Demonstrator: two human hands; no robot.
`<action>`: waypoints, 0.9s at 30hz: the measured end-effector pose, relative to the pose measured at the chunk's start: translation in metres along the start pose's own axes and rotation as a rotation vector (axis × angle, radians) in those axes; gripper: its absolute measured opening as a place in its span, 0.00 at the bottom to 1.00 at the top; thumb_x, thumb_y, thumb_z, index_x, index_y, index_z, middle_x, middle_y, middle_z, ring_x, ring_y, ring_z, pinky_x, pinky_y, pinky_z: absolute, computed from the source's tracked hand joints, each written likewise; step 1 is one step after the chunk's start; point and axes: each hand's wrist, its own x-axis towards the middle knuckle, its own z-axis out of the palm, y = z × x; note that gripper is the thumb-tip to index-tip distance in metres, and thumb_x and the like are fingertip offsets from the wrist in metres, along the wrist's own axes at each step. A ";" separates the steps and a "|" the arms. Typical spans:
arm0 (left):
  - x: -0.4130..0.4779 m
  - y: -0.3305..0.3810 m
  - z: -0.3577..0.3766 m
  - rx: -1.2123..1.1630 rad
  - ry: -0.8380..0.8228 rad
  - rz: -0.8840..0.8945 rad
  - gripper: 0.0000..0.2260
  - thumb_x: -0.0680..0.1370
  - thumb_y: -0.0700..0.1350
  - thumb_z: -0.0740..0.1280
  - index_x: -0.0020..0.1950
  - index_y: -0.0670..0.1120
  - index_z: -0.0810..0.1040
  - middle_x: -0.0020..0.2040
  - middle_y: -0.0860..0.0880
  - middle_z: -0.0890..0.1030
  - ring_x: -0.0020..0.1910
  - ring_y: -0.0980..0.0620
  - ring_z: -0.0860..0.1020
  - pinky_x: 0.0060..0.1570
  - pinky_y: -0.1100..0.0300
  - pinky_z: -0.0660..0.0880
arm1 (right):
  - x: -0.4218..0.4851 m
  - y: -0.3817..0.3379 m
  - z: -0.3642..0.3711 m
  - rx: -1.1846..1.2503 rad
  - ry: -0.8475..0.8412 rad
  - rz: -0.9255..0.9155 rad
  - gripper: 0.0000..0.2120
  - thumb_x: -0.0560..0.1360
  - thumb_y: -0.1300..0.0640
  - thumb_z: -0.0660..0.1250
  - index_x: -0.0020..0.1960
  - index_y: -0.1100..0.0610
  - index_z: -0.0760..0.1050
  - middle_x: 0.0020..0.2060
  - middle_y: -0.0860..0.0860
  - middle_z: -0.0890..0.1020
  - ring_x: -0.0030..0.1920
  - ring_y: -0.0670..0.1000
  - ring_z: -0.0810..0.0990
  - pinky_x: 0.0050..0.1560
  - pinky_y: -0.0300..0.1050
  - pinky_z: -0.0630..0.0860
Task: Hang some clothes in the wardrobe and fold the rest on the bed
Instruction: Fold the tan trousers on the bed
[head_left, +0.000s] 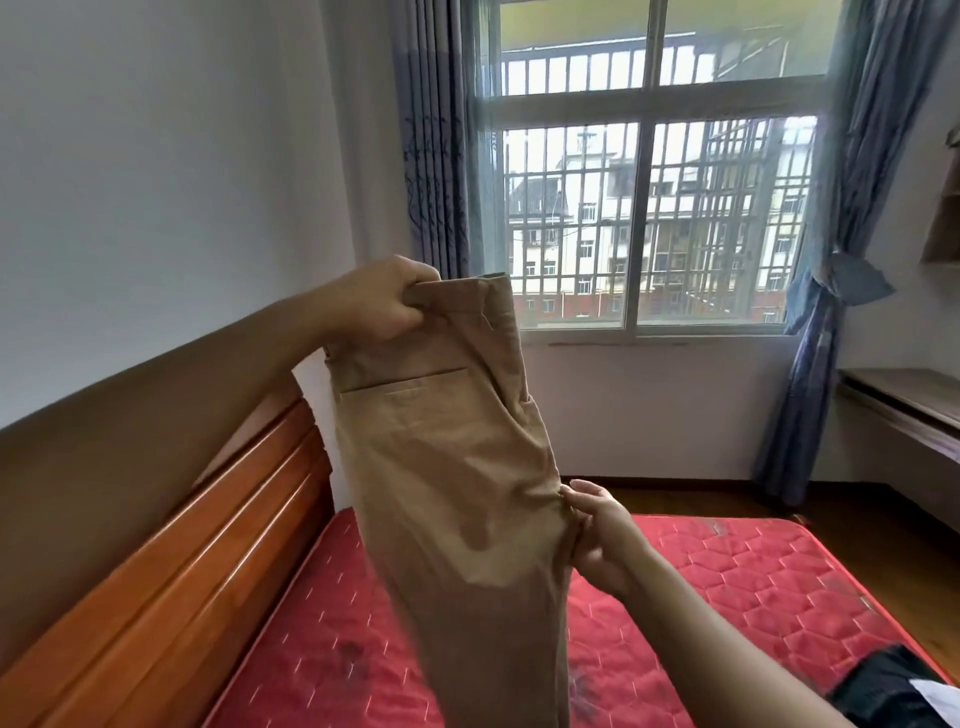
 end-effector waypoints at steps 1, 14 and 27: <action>-0.007 -0.009 -0.002 0.015 -0.010 -0.015 0.03 0.77 0.44 0.68 0.45 0.49 0.80 0.39 0.55 0.79 0.40 0.56 0.78 0.44 0.54 0.76 | -0.001 -0.003 0.000 0.034 -0.014 0.000 0.12 0.78 0.67 0.66 0.61 0.59 0.74 0.39 0.56 0.82 0.37 0.51 0.79 0.42 0.48 0.75; -0.025 -0.047 0.001 -0.178 -0.024 -0.121 0.06 0.77 0.42 0.73 0.53 0.50 0.82 0.46 0.54 0.85 0.46 0.59 0.82 0.45 0.66 0.77 | -0.013 -0.059 -0.016 -1.111 0.059 -0.485 0.06 0.75 0.57 0.73 0.39 0.51 0.82 0.40 0.50 0.81 0.43 0.50 0.79 0.45 0.46 0.77; 0.010 0.035 0.021 0.083 -0.186 -0.007 0.07 0.73 0.51 0.76 0.44 0.53 0.79 0.41 0.55 0.81 0.41 0.57 0.78 0.40 0.58 0.73 | -0.056 -0.091 0.065 -0.786 -0.275 -0.707 0.08 0.74 0.73 0.62 0.44 0.65 0.78 0.33 0.55 0.78 0.36 0.50 0.74 0.38 0.50 0.71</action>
